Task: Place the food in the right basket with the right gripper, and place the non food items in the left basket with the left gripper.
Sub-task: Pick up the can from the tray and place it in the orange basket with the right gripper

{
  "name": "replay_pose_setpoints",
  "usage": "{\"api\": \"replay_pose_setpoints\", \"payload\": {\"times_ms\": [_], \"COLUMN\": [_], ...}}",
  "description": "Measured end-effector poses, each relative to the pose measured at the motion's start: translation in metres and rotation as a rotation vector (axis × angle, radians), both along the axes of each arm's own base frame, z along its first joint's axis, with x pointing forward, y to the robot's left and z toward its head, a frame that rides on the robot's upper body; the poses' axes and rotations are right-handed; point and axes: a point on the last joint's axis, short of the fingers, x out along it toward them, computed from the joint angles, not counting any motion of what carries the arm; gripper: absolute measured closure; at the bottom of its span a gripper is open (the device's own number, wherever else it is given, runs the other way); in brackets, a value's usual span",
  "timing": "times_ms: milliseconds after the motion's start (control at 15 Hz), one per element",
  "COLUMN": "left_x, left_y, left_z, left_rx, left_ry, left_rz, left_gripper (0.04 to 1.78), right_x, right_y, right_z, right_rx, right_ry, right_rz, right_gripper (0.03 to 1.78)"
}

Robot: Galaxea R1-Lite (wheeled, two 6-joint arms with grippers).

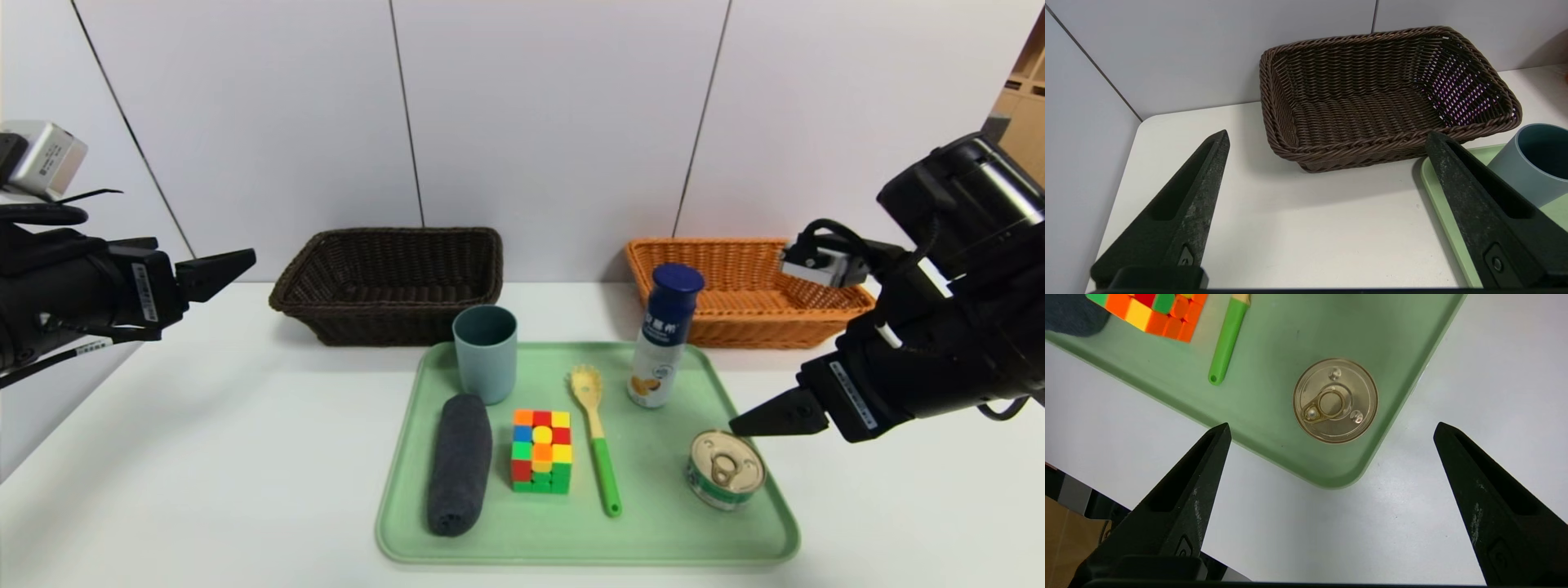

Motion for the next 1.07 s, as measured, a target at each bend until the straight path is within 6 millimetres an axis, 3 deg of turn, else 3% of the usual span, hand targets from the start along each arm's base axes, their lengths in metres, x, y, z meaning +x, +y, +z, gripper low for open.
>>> {"api": "replay_pose_setpoints", "payload": {"times_ms": [533,1067], "left_x": [-0.001,-0.002], "left_y": [0.000,0.000], "left_z": [-0.007,-0.013], "left_rx": [-0.003,-0.004], "left_ry": [0.023,0.044], "left_rz": [0.003,0.004], "left_gripper": [0.13,0.13], "right_x": [0.014,0.027], "right_y": [0.017,0.019], "right_z": [-0.045,-0.070], "right_rx": [-0.024,-0.070], "right_ry": [0.008,0.018], "right_rz": [0.060,0.039], "right_gripper": [0.10,0.10]}}
